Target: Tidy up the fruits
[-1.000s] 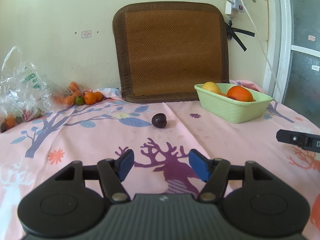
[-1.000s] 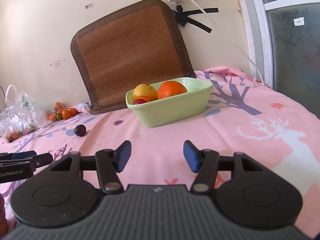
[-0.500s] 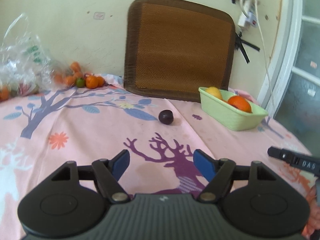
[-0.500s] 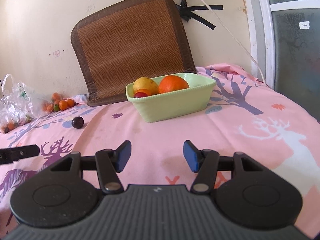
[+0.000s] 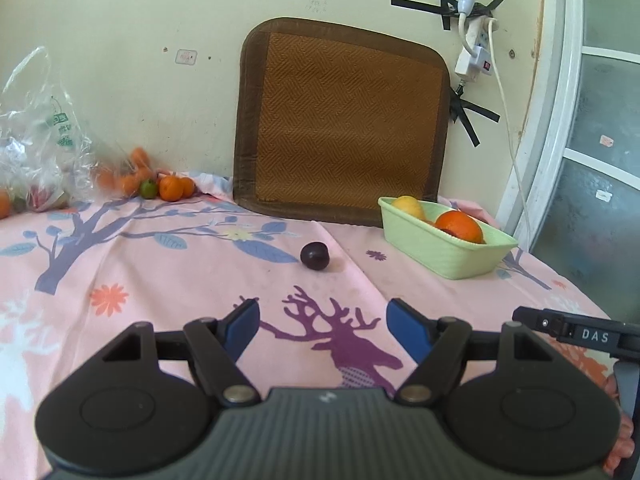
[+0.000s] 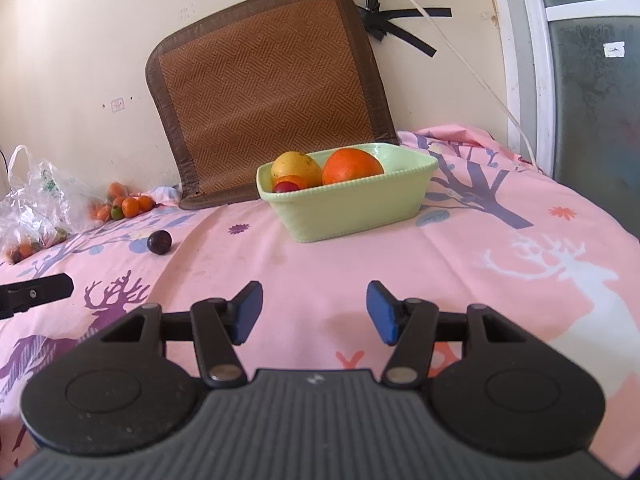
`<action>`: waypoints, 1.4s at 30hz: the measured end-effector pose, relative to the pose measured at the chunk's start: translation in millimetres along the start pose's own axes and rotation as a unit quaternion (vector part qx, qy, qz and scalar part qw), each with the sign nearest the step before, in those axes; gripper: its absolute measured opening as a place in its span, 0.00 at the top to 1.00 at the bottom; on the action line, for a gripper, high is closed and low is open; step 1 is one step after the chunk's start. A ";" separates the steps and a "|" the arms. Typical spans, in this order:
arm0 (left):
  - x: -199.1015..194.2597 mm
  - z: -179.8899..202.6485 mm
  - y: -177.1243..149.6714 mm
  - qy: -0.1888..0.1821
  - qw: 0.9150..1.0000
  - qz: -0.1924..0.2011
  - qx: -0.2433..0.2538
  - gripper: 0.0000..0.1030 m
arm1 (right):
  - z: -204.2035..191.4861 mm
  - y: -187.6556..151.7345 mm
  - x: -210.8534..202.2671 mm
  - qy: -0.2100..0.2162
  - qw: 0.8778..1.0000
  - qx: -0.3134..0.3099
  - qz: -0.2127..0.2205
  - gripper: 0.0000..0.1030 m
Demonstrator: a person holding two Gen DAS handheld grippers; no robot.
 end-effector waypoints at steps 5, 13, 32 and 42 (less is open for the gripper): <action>3.9 -7.3 -1.0 -0.004 1.000 -0.013 -0.025 0.32 | -5.5 -2.3 3.9 0.011 1.000 -0.014 -0.012 0.42; 4.3 -1.9 -5.8 -0.026 0.999 -0.028 -0.016 0.32 | -20.3 -4.9 4.6 0.058 0.997 -0.037 -0.022 0.42; 26.4 -26.9 40.1 -0.021 0.998 -0.055 0.008 0.30 | -17.4 0.1 15.3 0.150 0.985 0.037 -0.083 0.42; 151.7 -162.5 141.7 0.109 0.984 -0.046 0.131 0.33 | -99.2 55.4 88.5 0.203 0.978 -0.016 -0.055 0.42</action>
Point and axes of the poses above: each gripper's, at about its wrist camera, not at the fingertips, and x roughly the way its jaws point, z to its right, y to its top, the point moved 10 cm from there along x, roughly the way its jaws point, and after that the axes turned 1 degree about -x, right-handed, at the moved point
